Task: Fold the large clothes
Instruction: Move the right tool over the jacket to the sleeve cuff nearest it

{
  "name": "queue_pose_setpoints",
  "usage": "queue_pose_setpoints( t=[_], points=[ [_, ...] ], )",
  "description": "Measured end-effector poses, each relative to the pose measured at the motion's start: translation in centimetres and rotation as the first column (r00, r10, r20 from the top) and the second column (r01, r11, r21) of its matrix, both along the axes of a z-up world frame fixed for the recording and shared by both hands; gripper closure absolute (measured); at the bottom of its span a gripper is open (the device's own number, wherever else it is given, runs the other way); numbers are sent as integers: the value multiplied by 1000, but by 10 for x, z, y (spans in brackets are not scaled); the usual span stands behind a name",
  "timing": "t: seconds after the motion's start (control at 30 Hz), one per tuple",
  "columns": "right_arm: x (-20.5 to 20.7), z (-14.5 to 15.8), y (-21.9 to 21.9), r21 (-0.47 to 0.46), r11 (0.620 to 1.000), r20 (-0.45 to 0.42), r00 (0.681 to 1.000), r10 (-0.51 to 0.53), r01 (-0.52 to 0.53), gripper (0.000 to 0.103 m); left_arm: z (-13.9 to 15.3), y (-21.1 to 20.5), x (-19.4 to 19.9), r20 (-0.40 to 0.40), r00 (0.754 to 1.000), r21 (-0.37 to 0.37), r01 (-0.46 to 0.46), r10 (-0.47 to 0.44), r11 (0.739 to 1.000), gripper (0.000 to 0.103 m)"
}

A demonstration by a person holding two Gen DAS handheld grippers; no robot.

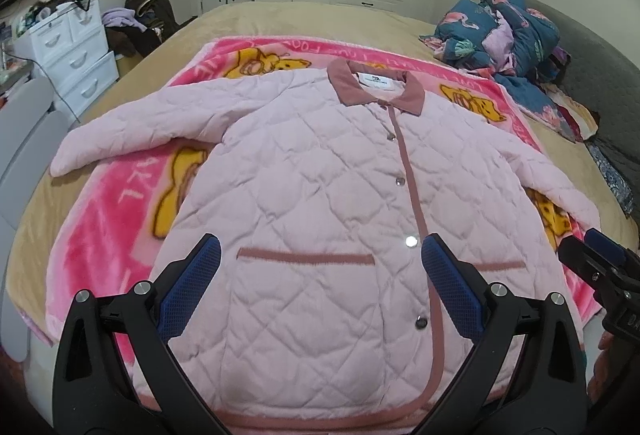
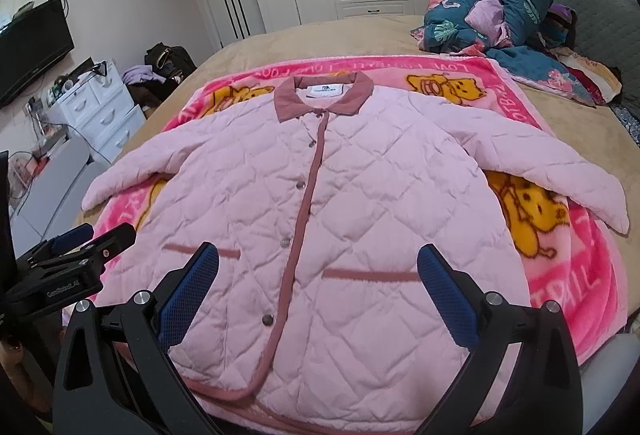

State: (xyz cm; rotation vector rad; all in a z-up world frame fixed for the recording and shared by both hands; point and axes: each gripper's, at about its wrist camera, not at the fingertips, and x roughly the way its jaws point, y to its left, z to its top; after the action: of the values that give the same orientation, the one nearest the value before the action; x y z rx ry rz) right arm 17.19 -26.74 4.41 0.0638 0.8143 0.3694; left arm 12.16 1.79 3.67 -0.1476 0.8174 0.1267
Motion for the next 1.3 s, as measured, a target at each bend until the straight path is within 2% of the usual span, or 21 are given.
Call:
queue_pose_setpoints(
  t=[0.53,0.9,1.1,1.3],
  points=[
    [89,26,-16,30,996,24,996,-81,80,4,14,-8,86,-13,1000,-36,21,-22,999,9],
    [137,34,-46,53,987,38,988,-152,150,4,20,-26,140,2,1000,-20,30,-30,999,9],
    [163,29,-71,79,973,34,975,-221,217,4,15,-39,165,-3,999,-19,47,-47,999,9],
    [181,7,-107,102,942,4,946,-323,321,4,2,-52,183,-22,998,-26,64,-65,998,9]
  ],
)
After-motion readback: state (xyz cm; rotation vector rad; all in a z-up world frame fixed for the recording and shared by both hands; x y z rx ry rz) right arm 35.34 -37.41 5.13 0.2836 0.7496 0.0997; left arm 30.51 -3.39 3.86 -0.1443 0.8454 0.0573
